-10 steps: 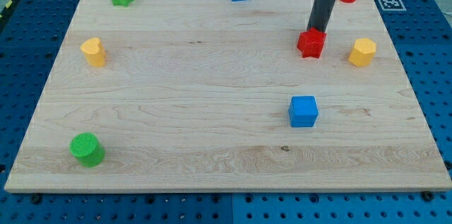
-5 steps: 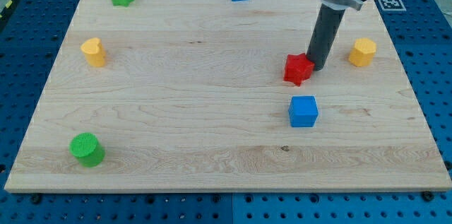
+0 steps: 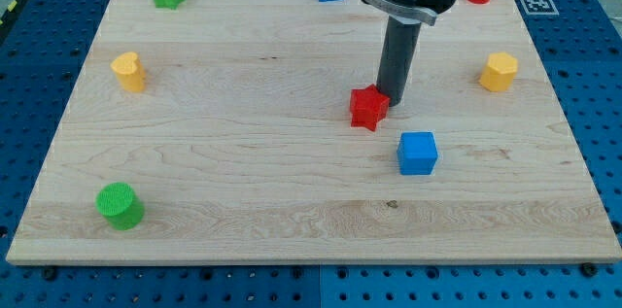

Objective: Place the red star to the bottom center of the board

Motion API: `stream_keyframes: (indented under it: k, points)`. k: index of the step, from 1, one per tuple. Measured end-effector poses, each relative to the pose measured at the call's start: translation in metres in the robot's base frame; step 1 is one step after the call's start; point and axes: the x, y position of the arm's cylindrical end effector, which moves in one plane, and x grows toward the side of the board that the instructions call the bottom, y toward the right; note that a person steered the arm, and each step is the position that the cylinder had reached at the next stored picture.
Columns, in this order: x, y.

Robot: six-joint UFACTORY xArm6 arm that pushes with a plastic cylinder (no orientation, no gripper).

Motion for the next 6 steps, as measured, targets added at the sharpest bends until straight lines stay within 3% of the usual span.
stream_keyframes:
  k: [2,6]
  points:
    - [0.0,-0.047]
    - [0.099,-0.064]
